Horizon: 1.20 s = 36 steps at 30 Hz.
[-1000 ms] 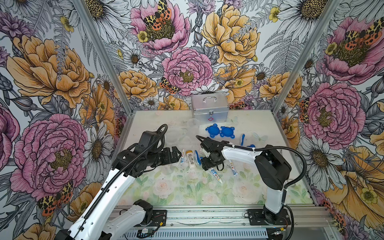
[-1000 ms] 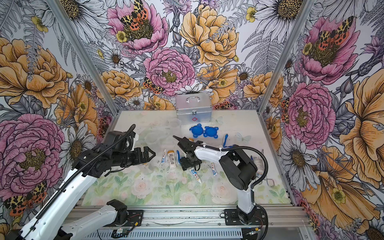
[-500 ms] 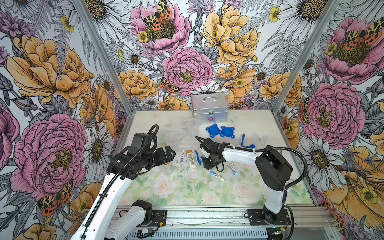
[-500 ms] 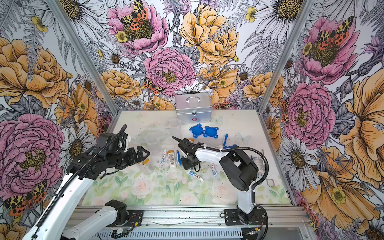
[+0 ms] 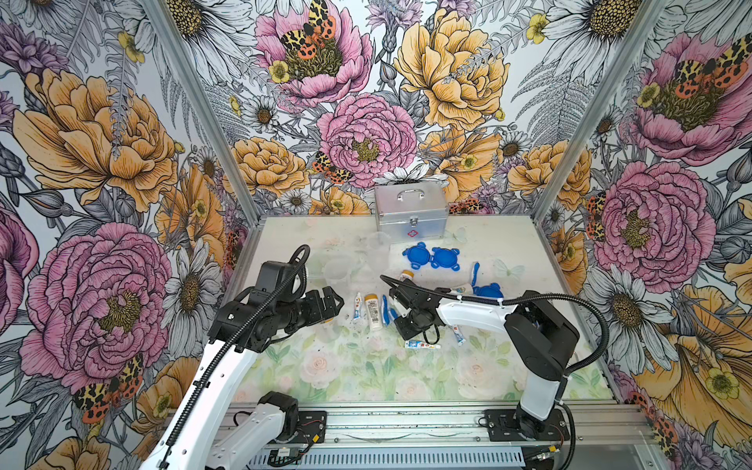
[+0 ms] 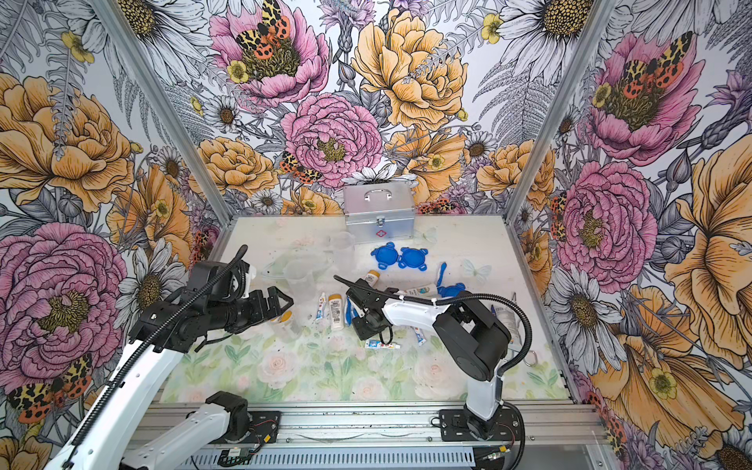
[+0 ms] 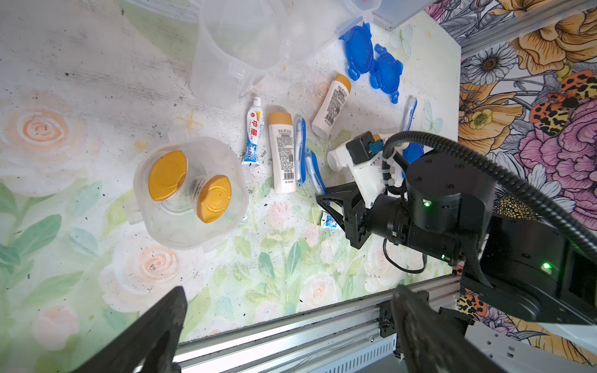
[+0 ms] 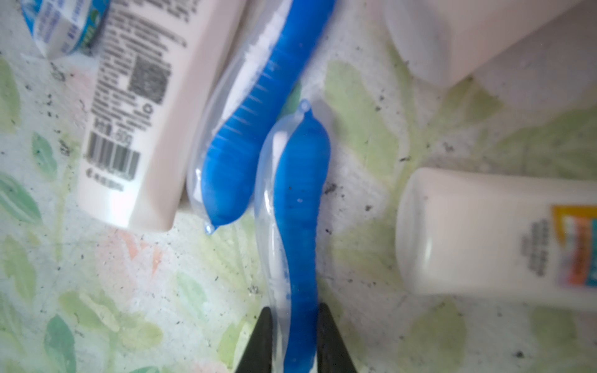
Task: Pack away toiletry kits
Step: Pick up the toiletry item from the center of the board.
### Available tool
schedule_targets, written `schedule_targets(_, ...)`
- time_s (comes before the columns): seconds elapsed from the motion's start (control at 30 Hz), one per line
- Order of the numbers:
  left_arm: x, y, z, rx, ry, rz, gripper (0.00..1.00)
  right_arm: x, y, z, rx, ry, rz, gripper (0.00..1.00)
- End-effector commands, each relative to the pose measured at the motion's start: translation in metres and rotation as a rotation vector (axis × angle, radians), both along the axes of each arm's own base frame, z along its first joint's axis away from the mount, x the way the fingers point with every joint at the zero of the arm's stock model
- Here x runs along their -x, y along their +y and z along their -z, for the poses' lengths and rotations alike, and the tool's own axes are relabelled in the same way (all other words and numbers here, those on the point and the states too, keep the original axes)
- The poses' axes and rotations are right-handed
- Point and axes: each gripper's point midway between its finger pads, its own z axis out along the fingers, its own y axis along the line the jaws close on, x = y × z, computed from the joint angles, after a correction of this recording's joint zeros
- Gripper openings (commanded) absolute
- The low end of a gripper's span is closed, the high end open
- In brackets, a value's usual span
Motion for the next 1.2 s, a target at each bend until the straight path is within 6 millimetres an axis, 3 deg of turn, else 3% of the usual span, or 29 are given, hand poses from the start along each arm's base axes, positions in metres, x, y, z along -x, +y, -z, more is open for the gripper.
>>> schedule_targets(0.0, 0.003, -0.001, -0.003, 0.011, -0.003, 0.012, 0.99, 0.011, -0.015, 0.017, 0.056, 0.037, 0.018, 0.15)
schedule_targets(0.1, 0.006, -0.005, -0.004, 0.031, 0.006, 0.031, 0.99, 0.013, -0.016, 0.012, 0.039, 0.025, 0.020, 0.12)
schedule_targets(0.2, 0.009, -0.011, -0.003, 0.057, 0.024, 0.067, 0.99, 0.013, -0.014, -0.006, -0.019, -0.031, 0.019, 0.09)
schedule_targets(0.43, 0.015, -0.031, 0.006, 0.107, 0.105, 0.148, 0.98, 0.032, 0.014, -0.077, -0.183, -0.243, -0.116, 0.08)
schedule_targets(0.63, 0.012, -0.041, 0.011, 0.126, 0.134, 0.180, 0.95, 0.053, 0.039, -0.122, -0.323, -0.319, -0.161, 0.07)
schedule_targets(0.93, 0.001, -0.060, 0.013, 0.188, 0.130, 0.204, 0.87, 0.075, 0.081, -0.161, -0.443, -0.355, -0.218, 0.06)
schedule_targets(1.17, 0.001, -0.063, 0.025, 0.188, 0.161, 0.215, 0.84, 0.083, 0.096, -0.172, -0.477, -0.368, -0.277, 0.06)
